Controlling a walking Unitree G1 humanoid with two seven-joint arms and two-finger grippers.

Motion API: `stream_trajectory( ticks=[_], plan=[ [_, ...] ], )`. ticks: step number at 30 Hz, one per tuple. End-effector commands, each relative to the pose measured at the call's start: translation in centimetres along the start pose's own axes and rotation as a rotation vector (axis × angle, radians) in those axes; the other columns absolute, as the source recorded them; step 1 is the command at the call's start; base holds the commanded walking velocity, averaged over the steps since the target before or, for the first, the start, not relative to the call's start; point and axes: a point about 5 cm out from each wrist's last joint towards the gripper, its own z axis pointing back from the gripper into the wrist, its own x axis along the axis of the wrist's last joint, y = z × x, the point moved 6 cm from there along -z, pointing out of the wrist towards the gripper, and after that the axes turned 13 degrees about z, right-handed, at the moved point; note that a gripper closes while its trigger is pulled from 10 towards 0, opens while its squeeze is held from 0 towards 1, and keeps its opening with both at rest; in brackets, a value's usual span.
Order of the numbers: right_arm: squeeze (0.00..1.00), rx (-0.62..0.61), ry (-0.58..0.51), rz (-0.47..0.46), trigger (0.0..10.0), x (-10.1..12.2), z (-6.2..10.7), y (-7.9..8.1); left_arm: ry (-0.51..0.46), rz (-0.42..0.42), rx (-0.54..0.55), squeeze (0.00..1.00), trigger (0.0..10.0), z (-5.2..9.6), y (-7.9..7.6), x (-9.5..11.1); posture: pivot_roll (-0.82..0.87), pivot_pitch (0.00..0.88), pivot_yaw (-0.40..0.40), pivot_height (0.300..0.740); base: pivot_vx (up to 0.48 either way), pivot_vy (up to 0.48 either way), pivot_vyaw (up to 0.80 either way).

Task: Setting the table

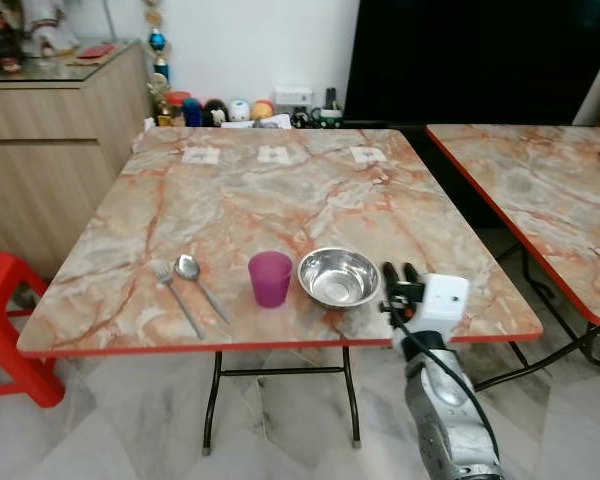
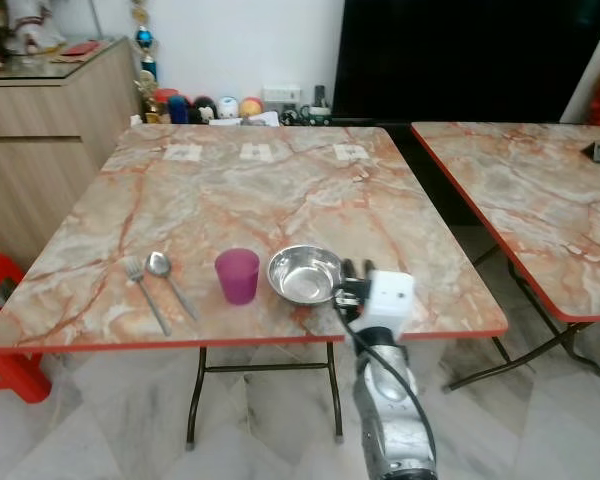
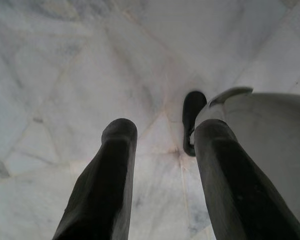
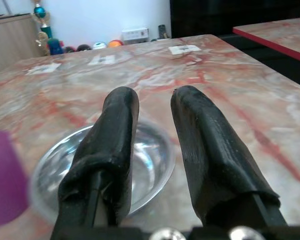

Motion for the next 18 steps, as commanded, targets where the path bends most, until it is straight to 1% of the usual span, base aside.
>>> stream_trajectory(
  ticks=[1,3,10,11,12,13,15,18],
  plan=[
    [0.00,-0.031,0.012,0.013,10.0,-0.3,0.1,-1.3,0.020,0.013,-0.013,0.00,10.0,0.0,-0.7,-0.8,0.01,0.000,-0.014,0.740,0.289,0.000,0.00],
    [0.00,-0.030,0.013,0.013,10.0,-0.3,0.1,-1.3,0.020,0.013,-0.013,0.00,10.0,0.0,-0.7,-0.8,0.01,0.000,-0.013,0.740,0.285,0.000,0.00],
    [0.00,0.004,0.051,0.011,10.0,-1.0,0.1,-0.4,0.020,0.010,-0.015,0.00,10.0,0.1,-0.6,-0.8,0.02,0.000,-0.012,0.740,0.000,0.000,0.00],
    [0.31,0.012,0.052,-0.008,10.0,-1.0,0.2,-0.2,0.020,0.010,-0.016,0.00,10.0,0.1,-0.6,-0.8,0.02,0.001,-0.012,0.740,0.000,0.000,0.00],
    [0.31,0.015,0.052,-0.013,10.0,-1.0,0.2,-0.1,0.020,0.010,-0.016,0.00,10.0,0.1,-0.6,-0.8,0.02,0.001,-0.012,0.740,0.000,0.000,0.00],
    [1.00,0.013,0.055,-0.034,10.0,-1.1,0.2,0.0,0.021,0.009,-0.016,0.00,10.0,0.1,-0.6,-0.8,0.02,0.001,-0.012,0.740,0.000,0.000,0.00],
    [1.00,0.002,0.070,-0.063,10.0,-1.2,0.2,-0.1,0.021,0.009,-0.016,0.00,10.0,0.1,-0.6,-0.8,0.02,0.003,-0.012,0.740,0.000,0.000,0.00],
    [0.99,-0.018,0.101,-0.074,10.0,-1.8,0.1,-0.2,0.025,0.007,-0.018,0.00,10.0,0.1,-0.7,-0.9,0.02,0.005,-0.010,0.740,0.000,0.000,0.00]
  ],
)
